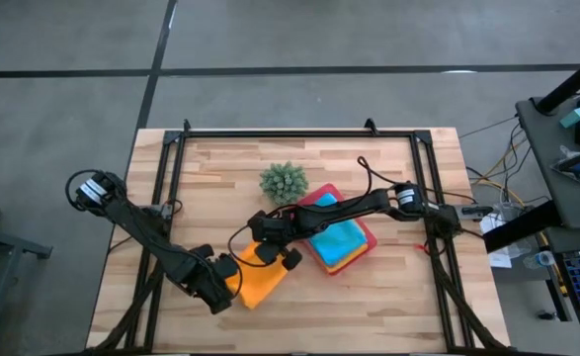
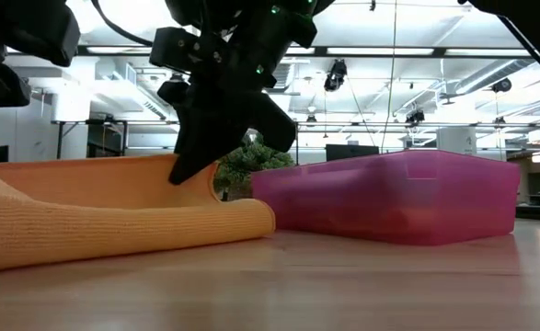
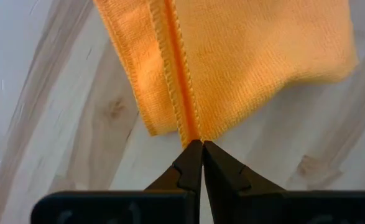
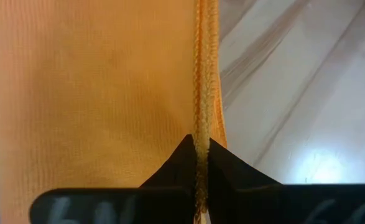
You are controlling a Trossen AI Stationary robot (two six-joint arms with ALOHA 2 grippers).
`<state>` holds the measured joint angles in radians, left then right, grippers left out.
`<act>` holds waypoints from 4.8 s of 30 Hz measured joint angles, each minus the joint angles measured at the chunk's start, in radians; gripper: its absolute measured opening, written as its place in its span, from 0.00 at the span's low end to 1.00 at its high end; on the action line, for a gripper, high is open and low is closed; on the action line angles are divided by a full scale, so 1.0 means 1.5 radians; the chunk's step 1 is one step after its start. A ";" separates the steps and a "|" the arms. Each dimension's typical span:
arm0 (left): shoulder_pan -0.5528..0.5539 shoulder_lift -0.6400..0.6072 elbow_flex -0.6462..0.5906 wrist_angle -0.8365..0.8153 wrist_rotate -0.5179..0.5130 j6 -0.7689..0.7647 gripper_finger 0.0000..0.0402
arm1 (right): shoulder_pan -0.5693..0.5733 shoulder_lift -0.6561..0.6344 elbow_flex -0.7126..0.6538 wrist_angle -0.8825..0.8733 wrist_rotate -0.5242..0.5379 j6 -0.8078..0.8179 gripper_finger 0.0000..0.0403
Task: Fold microfiber towels
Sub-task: Fold the orange microfiber cloth
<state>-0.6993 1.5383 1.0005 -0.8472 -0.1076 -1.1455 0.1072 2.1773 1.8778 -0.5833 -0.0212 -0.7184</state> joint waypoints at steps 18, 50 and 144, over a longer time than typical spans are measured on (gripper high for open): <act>0.004 0.000 -0.039 0.001 -0.022 0.000 0.02 | -0.015 0.000 0.000 0.025 0.012 0.053 0.24; -0.009 -0.004 0.026 -0.054 -0.094 0.057 0.36 | 0.041 -0.037 -0.043 -0.017 0.043 0.236 0.03; -0.096 0.054 -0.039 0.254 -0.162 0.034 0.00 | 0.122 -0.058 -0.160 0.214 0.150 0.513 0.02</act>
<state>-0.8436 1.6198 0.9416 -0.4661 -0.3504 -1.0943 0.2901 2.0898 1.6374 -0.2628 0.2039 0.0505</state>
